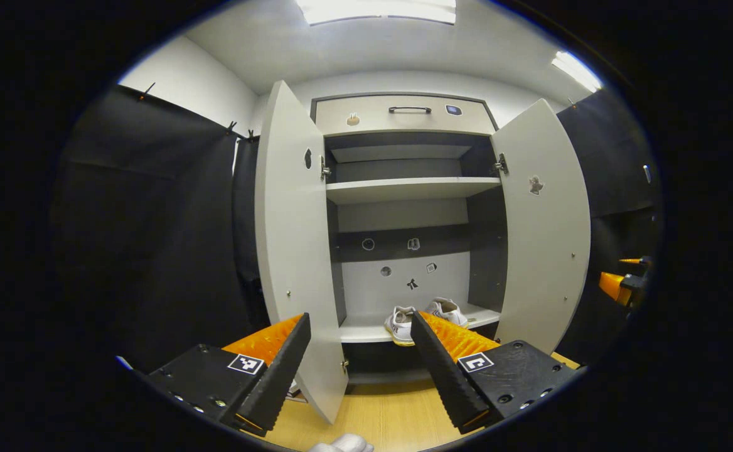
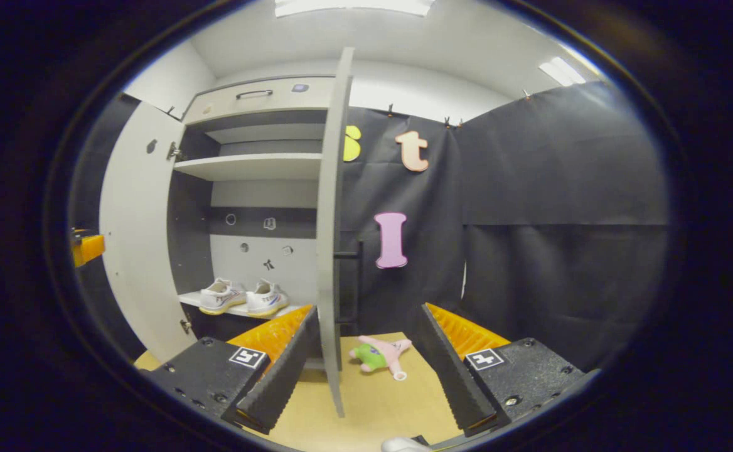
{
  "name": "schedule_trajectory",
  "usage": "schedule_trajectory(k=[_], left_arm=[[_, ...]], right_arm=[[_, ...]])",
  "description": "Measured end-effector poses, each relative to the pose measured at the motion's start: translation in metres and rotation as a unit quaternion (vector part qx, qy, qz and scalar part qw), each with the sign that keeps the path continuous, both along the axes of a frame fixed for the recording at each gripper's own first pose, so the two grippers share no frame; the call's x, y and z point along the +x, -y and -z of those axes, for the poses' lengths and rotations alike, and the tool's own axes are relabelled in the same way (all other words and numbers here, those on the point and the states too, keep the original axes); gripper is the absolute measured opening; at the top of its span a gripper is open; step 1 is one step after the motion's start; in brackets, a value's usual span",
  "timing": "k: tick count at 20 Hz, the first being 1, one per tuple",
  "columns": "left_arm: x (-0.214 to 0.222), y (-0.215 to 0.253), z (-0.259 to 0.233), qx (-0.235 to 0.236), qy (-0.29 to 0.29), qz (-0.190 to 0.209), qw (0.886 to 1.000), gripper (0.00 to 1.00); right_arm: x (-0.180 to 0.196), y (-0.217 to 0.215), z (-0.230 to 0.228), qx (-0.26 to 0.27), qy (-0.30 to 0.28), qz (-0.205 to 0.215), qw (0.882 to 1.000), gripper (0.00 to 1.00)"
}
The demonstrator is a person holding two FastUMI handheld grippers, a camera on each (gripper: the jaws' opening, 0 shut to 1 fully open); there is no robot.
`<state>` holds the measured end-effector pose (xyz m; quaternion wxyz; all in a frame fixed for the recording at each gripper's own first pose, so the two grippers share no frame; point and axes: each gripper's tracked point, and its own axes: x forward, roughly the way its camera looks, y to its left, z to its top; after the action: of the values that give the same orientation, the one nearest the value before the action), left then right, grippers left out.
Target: Grab one shoe with the right hand and put it into the shoe cabinet, grab the other shoe with the left hand and put it into the shoe cabinet; then close the right door with the right hand and the left door with the left hand.
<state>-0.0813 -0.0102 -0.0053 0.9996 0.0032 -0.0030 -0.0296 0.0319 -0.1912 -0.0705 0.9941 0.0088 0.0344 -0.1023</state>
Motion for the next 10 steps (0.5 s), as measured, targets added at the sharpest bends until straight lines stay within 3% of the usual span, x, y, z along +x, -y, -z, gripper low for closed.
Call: schedule_trajectory(k=[5, 10], left_arm=[[-0.029, -0.003, 0.012, 0.013, -0.013, -0.024, 1.000, 0.96], [-0.041, -0.007, 0.016, 0.006, -0.020, -0.048, 0.999, 0.96]], right_arm=[[0.028, 0.038, 0.005, 0.015, -0.016, 0.013, 1.000, 1.00], [0.068, 0.045, 0.007, 0.033, -0.035, -0.022, 0.999, 1.00]])
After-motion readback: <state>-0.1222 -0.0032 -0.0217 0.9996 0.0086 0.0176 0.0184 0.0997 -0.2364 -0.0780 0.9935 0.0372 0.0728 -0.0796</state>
